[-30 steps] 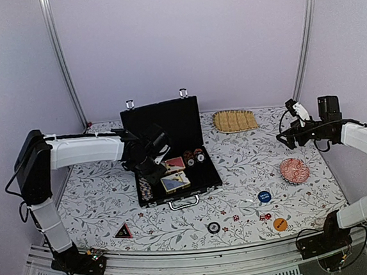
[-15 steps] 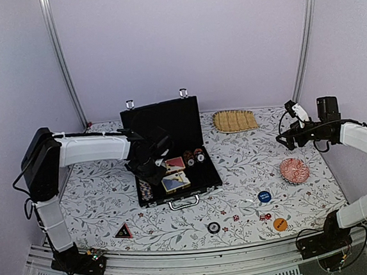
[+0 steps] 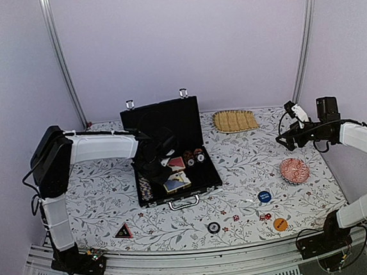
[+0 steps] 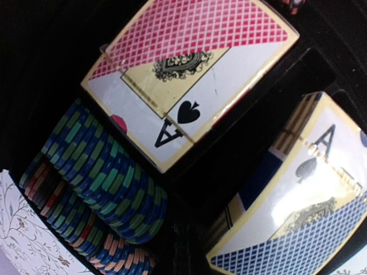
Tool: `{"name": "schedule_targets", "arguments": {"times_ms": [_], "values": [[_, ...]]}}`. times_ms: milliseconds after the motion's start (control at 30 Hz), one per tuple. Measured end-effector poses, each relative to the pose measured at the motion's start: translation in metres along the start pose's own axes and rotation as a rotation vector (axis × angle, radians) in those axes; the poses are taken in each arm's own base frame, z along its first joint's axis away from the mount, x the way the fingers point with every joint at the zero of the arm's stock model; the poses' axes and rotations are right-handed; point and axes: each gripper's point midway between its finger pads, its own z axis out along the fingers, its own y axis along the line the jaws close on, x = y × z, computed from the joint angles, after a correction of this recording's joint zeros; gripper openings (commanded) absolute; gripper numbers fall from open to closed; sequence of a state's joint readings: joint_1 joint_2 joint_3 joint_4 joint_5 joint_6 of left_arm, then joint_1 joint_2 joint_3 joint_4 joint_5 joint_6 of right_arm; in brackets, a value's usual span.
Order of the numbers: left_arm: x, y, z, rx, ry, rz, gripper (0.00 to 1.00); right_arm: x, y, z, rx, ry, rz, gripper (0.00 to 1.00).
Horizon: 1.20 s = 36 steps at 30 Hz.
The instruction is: Pack up texas hold em set
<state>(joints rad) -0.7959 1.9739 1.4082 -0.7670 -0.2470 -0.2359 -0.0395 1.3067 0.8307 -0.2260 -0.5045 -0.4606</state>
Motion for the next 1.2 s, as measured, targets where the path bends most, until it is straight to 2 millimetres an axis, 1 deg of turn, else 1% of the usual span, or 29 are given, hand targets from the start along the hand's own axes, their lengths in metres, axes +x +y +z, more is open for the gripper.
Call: {"name": "schedule_targets", "arguments": {"times_ms": [133, 267, 500, 633, 800, 867, 933, 1000, 1067, 1200], "values": [[0.0, -0.004, 0.01, 0.008, 0.018, 0.011, 0.0, 0.0, 0.0, 0.0, -0.001, 0.001, 0.0, 1.0], [-0.003, -0.005, 0.01, 0.01, 0.021, 0.022, 0.0, 0.0, 0.0, 0.0, 0.0, 0.002, 0.001, 1.0], [-0.024, -0.007, 0.01, 0.008, -0.022, 0.018, 0.0, 0.002, 0.0, 0.001, -0.003, 0.007, 0.004, 1.0], [-0.03, 0.003, 0.007, -0.047, -0.038, 0.008, 0.0, 0.003, 0.0, 0.002, -0.005, 0.011, 0.006, 1.0], [-0.022, 0.013, 0.002, -0.094, -0.023, -0.005, 0.0, 0.004, 0.0, 0.002, -0.006, 0.013, 0.007, 1.0], [-0.019, 0.016, -0.006, -0.097, -0.03, -0.011, 0.0, 0.005, 0.001, 0.003, -0.008, 0.015, 0.008, 1.0], [-0.019, 0.018, -0.015, -0.088, -0.049, -0.016, 0.0, 0.005, 0.001, 0.003, -0.011, 0.017, 0.01, 1.0], [-0.027, 0.017, -0.025, -0.069, -0.085, -0.028, 0.0, 0.007, 0.001, 0.004, -0.013, 0.021, 0.012, 1.0], [-0.034, 0.014, -0.029, -0.05, -0.11, -0.034, 0.0, 0.008, 0.001, 0.004, -0.015, 0.025, 0.015, 1.0], [-0.053, 0.003, -0.024, -0.011, -0.141, -0.039, 0.0, 0.007, 0.002, 0.004, -0.015, 0.024, 0.014, 1.0]]}}
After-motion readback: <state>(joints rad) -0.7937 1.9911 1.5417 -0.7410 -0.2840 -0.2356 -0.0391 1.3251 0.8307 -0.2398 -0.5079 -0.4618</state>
